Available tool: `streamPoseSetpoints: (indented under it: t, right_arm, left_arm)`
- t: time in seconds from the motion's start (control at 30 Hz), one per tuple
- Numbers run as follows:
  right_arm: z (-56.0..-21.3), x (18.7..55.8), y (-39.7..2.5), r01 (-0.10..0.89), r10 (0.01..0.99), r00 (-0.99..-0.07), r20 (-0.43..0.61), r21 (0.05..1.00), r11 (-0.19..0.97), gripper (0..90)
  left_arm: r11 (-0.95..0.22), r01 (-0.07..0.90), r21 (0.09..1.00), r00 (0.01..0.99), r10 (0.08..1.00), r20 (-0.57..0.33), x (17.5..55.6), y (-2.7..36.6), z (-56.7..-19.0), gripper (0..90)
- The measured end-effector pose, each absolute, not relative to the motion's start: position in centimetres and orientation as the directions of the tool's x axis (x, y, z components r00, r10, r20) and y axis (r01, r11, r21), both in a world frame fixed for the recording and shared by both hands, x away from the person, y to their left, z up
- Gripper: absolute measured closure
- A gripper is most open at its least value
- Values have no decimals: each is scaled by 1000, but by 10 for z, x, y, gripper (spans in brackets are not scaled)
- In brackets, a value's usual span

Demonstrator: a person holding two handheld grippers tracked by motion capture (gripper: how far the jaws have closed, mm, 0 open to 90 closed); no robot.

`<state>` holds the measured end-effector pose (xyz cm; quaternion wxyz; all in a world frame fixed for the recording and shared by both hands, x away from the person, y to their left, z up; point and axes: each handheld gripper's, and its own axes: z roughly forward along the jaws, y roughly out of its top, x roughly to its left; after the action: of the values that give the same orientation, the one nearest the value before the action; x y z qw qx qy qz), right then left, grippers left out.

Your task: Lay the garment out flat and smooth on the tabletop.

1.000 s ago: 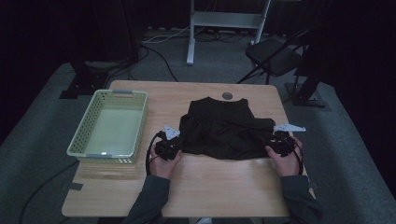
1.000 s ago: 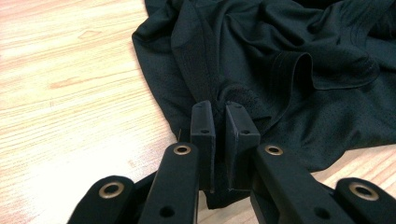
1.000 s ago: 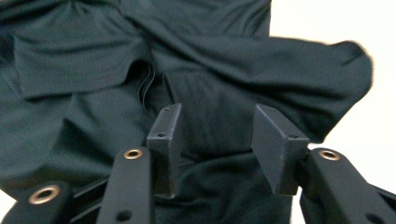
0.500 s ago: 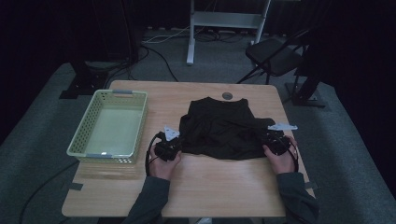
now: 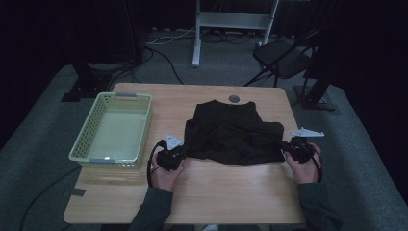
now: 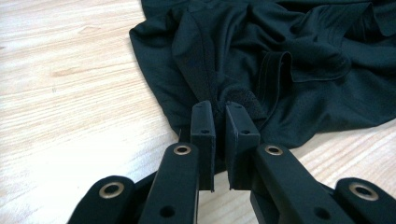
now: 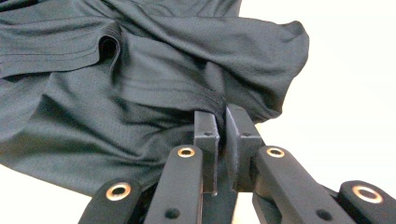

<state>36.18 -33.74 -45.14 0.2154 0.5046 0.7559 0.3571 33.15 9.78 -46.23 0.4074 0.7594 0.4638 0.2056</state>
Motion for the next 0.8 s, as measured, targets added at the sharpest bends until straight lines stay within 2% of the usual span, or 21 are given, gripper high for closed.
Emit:
streamPoseSetpoints:
  t: [0.4, 0.8]
  right_arm:
    - [-433, 336, -349, 589, 911, -411, 13, 767, 255, 842]
    - [-422, 313, -369, 586, 922, -386, -8, 770, 252, 841]
  left_arm:
    - [-225, 557, 800, 475, 876, -84, 322, 110, -455, 842]
    - [-193, 558, 807, 441, 893, -91, 309, 132, -445, 842]
